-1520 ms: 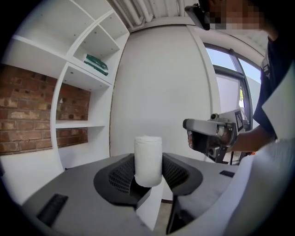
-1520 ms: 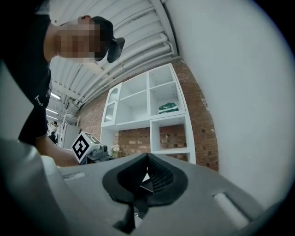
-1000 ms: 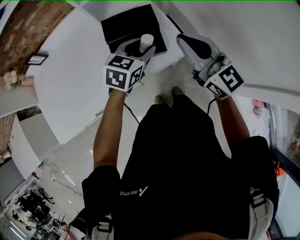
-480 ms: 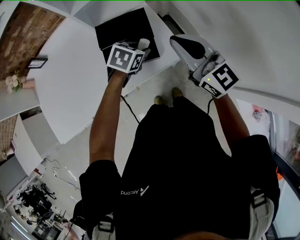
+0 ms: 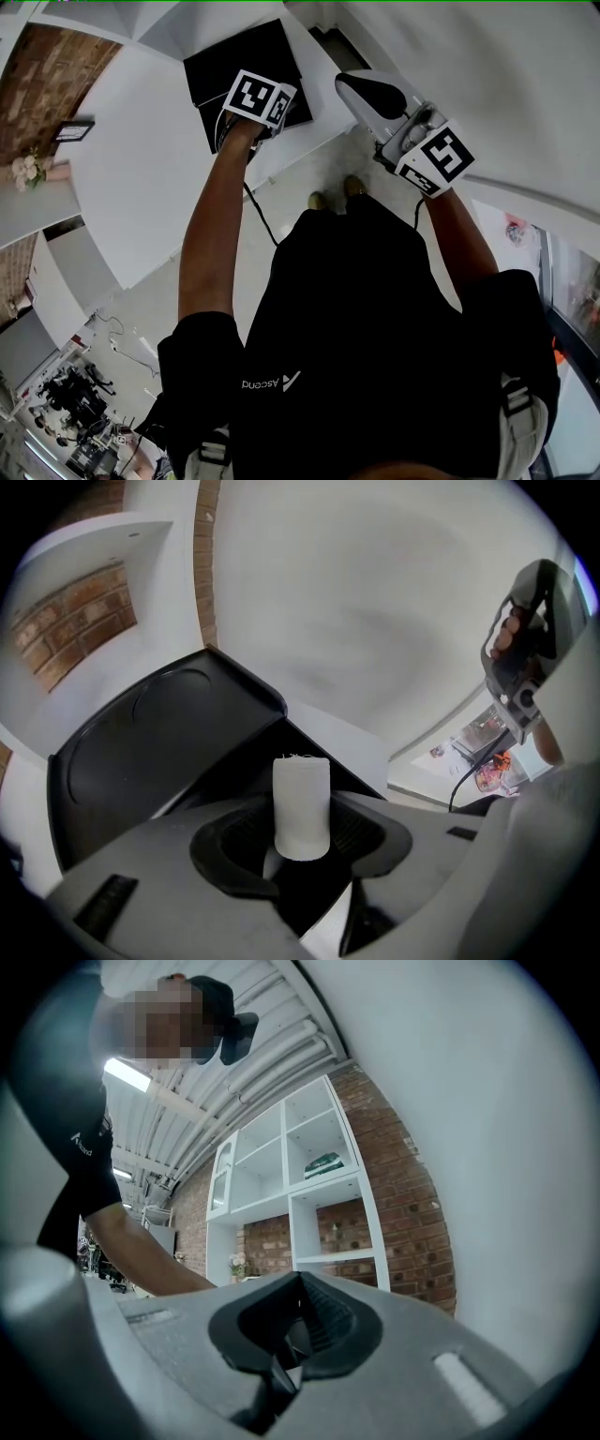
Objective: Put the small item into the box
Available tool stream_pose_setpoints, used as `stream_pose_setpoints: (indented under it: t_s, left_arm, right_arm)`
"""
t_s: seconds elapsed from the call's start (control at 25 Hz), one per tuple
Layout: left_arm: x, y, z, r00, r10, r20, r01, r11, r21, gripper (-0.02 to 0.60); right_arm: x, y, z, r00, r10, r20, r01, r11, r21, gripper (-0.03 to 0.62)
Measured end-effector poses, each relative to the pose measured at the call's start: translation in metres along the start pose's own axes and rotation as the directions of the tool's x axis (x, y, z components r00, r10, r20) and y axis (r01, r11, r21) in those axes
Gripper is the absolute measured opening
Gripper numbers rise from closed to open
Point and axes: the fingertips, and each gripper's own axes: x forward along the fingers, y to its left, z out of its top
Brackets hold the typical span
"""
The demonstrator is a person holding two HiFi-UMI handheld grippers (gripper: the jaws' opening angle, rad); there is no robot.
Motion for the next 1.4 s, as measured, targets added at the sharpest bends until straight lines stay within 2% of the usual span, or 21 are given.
stream_pose_setpoints:
  t_s: [0.32,0.48,0.72,0.92,1.24,1.4]
  left_arm:
    - [0.018,0.003,-0.002,0.998,0.001,-0.066,-0.003,1.000,-0.024,0.175]
    - [0.022,0.005,-0.002,0.998,0.003,-0.057,-0.005,0.999,-0.037,0.176]
    - [0.023,0.006,-0.001,1.000,-0.015,0.000,0.015,0.995,-0.095,0.184]
    - [0.022,0.004,-0.003,1.000,-0.013,0.009,0.013,0.996,-0.093,0.198]
    - [-0.006,0.001,0.007,0.993,0.011,0.120,-0.001,0.996,-0.088,0.196]
    - [-0.032,-0.005,0.014,0.971,0.012,0.238,0.014,0.994,-0.109,0.196]
  right_arm:
    - [-0.004,-0.007,-0.005,1.000,-0.004,0.004,0.004,1.000,0.018,0.002]
    - [-0.006,-0.012,-0.007,1.000,-0.013,0.005,0.012,1.000,0.028,0.002]
    - [-0.012,-0.018,-0.011,1.000,-0.022,-0.002,0.022,0.999,0.040,0.002]
    - [-0.016,-0.017,-0.013,1.000,-0.020,-0.001,0.020,0.999,0.043,0.002]
    - [-0.018,-0.012,-0.010,1.000,-0.009,0.003,0.009,0.999,0.039,0.002]
    - [-0.016,-0.009,-0.006,1.000,0.000,0.008,-0.001,0.999,0.035,0.002]
